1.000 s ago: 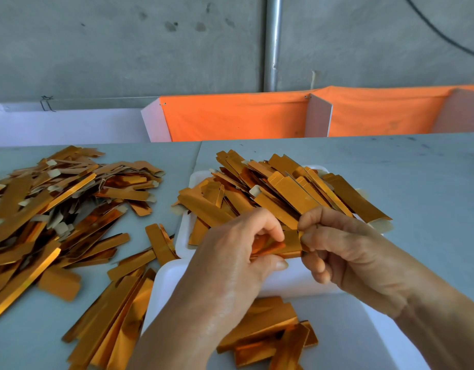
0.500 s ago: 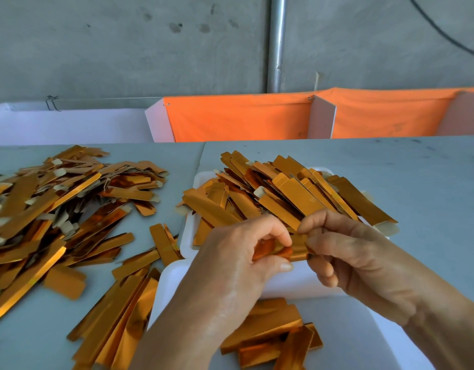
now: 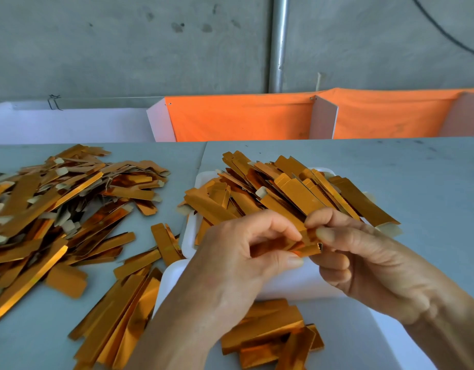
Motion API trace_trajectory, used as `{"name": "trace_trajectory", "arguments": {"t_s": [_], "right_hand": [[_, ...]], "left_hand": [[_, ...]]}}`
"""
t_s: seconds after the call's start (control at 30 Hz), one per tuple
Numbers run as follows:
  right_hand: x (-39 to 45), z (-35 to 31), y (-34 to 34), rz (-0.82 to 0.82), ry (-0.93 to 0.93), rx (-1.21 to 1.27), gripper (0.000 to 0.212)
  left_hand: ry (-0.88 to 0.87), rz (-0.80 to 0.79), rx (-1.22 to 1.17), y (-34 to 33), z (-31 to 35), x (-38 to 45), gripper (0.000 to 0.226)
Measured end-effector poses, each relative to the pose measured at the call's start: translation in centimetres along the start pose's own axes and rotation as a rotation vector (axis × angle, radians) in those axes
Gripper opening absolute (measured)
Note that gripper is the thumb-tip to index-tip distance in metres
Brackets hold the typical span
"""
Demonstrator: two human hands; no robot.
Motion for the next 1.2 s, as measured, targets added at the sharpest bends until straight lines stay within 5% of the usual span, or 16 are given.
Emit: {"name": "trace_trajectory", "arguments": {"t_s": [0.27, 0.4, 0.67, 1.0, 1.07, 1.2], "right_hand": [[-0.1, 0.1, 0.4, 0.026, 0.003, -0.089, 0.047], [0.0, 0.5, -0.1, -0.04, -0.05, 0.06, 0.038], [-0.1, 0.5, -0.6, -0.092, -0.024, -0.019, 0.036], [0.0, 0.8, 0.3, -0.026, -0.047, -0.231, 0.031], [0.0, -0.5, 0.9, 0.103, 0.099, -0.363, 0.019], [-2.4, -5.7, 4.1, 0.78, 0.517, -1.103, 0.012]], "left_hand": [[-0.017, 0.039, 0.098, 0.2, 0.2, -0.2, 0.02], [-0.009, -0.008, 0.034, 0.0, 0.1, -0.1, 0.024], [-0.004, -0.033, -0.086, -0.2, 0.2, -0.1, 0.023], [0.214, -0.093, 0.036, -0.9, -2.3, -0.4, 0.021], [0.269, -0.162, 0.041, -1.6, -2.7, -0.7, 0.021], [0.38, -0.237, 0.096, -2.5, -4.3, -1.2, 0.024]]}}
Point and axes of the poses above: each hand's wrist, its own x-axis towards the middle knuckle, its own y-axis out of the back of the hand, z = x × y, the point moved 9 cm from there along x, towards the middle knuckle, and after that the axes turned 2 degrees about z, right-handed, at the moved point
